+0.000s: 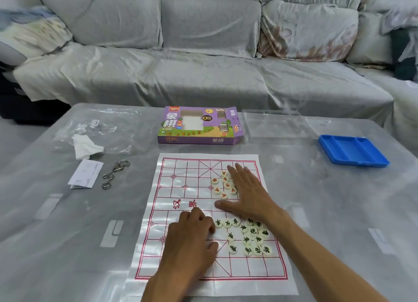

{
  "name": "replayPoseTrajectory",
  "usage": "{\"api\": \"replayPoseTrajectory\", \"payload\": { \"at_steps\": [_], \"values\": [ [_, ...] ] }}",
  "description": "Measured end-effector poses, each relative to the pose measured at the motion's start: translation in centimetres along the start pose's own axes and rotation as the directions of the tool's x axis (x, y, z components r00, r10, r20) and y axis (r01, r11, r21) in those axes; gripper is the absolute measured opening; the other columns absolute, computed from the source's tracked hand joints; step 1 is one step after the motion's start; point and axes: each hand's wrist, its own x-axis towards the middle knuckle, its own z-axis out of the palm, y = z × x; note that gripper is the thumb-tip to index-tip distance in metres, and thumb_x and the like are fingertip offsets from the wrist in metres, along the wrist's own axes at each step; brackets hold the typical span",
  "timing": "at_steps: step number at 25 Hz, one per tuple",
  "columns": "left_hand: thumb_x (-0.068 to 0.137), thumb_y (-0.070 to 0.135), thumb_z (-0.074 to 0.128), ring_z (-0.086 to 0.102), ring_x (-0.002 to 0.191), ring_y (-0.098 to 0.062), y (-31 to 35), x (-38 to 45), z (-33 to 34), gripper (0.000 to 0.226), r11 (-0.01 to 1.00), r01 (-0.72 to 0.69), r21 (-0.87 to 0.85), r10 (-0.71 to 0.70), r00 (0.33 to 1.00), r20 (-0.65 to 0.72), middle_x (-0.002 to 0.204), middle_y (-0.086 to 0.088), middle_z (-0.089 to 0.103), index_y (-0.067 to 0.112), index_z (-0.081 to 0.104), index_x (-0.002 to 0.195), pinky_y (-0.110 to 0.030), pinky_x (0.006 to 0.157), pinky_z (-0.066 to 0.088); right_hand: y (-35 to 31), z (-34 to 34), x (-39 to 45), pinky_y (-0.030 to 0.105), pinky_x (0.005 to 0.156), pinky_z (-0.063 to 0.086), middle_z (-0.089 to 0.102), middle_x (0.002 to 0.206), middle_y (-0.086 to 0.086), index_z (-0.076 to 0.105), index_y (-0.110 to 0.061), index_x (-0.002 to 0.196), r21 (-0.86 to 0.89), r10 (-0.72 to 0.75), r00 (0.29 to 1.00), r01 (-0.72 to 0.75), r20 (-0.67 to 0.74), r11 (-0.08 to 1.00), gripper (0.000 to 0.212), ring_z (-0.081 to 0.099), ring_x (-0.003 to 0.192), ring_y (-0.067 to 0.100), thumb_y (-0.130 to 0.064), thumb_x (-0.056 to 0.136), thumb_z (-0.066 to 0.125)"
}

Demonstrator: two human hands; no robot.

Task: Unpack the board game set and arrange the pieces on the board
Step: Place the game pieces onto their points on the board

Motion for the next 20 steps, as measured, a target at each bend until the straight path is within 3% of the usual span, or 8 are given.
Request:
{"api": "replayPoseTrajectory", "payload": {
  "at_steps": [3, 6, 10, 13, 15, 16, 18, 20],
  "values": [
    [0.087, 0.044, 0.052, 0.037, 0.116, -0.009, -0.2, 0.3, 0.3, 0.027, 1.000, 0.004, 0.008, -0.004, 1.000, 0.003, 0.121, 0.016, 0.042, 0.035, 0.053, 0.112, -0.028, 0.094, 0.038, -0.9, 0.1, 1.7, 0.039, 0.121, 0.000, -0.006, 0.162, -0.009, -0.001, -0.035, 0.153, 0.040, -0.051, 0.999, 0.052, -0.011, 0.998, 0.101, -0.008, 0.149, 0.015, -0.075, 0.077, 0.054],
    [0.087, 0.044, 0.052, 0.037, 0.116, -0.010, -0.5, 0.4, 0.7, 0.026, 1.000, 0.000, 0.025, -0.001, 1.000, 0.010, 0.121, 0.015, 0.042, 0.034, 0.053, 0.111, -0.029, 0.094, 0.039, -1.4, 0.7, 2.7, 0.041, 0.121, 0.004, 0.002, 0.163, -0.006, 0.008, -0.032, 0.153, -0.049, -0.080, 0.996, 0.079, -0.039, 0.996, 0.089, -0.001, 0.149, 0.017, -0.071, 0.084, 0.048],
    [0.086, 0.042, 0.053, 0.037, 0.116, -0.010, -0.7, 0.3, 0.6, 0.028, 1.000, -0.013, -0.005, 0.013, 1.000, -0.002, 0.121, 0.016, 0.042, 0.035, 0.053, 0.113, -0.029, 0.093, 0.039, -1.5, 0.1, 1.6, 0.039, 0.121, 0.003, 0.011, 0.162, -0.004, 0.020, -0.028, 0.152, -0.051, -0.052, 0.986, 0.044, -0.161, 0.998, 0.077, 0.003, 0.149, 0.017, -0.070, 0.089, 0.035],
    [0.084, 0.043, 0.056, 0.035, 0.117, -0.011, -0.9, 0.5, 0.7, 0.034, 1.000, 0.005, -0.020, -0.004, 1.000, 0.006, 0.123, 0.015, 0.038, 0.036, 0.052, 0.117, -0.027, 0.092, 0.039, 0.3, -2.5, -2.0, 0.034, 0.114, 0.023, 0.031, 0.155, 0.000, 0.031, -0.022, 0.148, -0.017, 0.035, 0.968, -0.040, -0.248, 0.999, 0.060, 0.031, 0.141, 0.019, -0.053, 0.097, 0.041],
    [0.082, 0.043, 0.058, 0.034, 0.118, -0.012, -0.9, 0.5, 0.6, 0.037, 0.999, 0.026, -0.021, -0.025, 1.000, 0.017, 0.124, 0.014, 0.037, 0.035, 0.051, 0.117, -0.027, 0.092, 0.039, 2.3, -3.9, -5.0, 0.034, 0.103, 0.036, 0.046, 0.146, 0.000, 0.037, -0.021, 0.143, -0.042, 0.114, 0.977, -0.123, -0.183, 0.991, 0.049, 0.047, 0.127, 0.020, -0.045, 0.100, 0.040],
    [0.082, 0.044, 0.058, 0.034, 0.119, -0.012, -0.8, 0.5, 0.6, 0.039, 0.999, 0.034, -0.019, -0.034, 0.999, 0.025, 0.125, 0.014, 0.038, 0.034, 0.051, 0.118, -0.028, 0.093, 0.039, 3.1, -4.2, -6.4, 0.034, 0.106, 0.035, 0.041, 0.150, -0.001, 0.034, -0.023, 0.145, -0.065, 0.137, 0.986, -0.143, -0.092, 0.988, 0.051, 0.043, 0.131, 0.019, -0.046, 0.100, 0.037],
    [0.084, 0.044, 0.056, 0.035, 0.121, -0.012, -0.8, 0.2, 0.7, 0.040, 0.999, 0.035, -0.013, -0.035, 0.999, 0.027, 0.128, 0.015, 0.040, 0.034, 0.050, 0.122, -0.029, 0.095, 0.038, 4.3, -4.0, -7.9, 0.037, 0.119, 0.018, 0.013, 0.161, -0.007, 0.015, -0.030, 0.154, -0.165, 0.140, 0.984, -0.121, 0.108, 0.979, 0.060, 0.014, 0.148, 0.017, -0.054, 0.100, 0.027],
    [0.086, 0.044, 0.054, 0.037, 0.122, -0.011, -0.9, -0.2, 0.9, 0.039, 1.000, 0.010, -0.003, -0.010, 1.000, 0.011, 0.128, 0.016, 0.042, 0.033, 0.050, 0.123, -0.029, 0.096, 0.038, 4.9, -3.6, -8.1, 0.040, 0.121, 0.007, -0.003, 0.162, -0.012, 0.003, -0.034, 0.154, -0.244, 0.159, 0.976, -0.119, 0.152, 0.962, 0.060, -0.003, 0.149, 0.018, -0.054, 0.100, 0.021]
  ]
}}
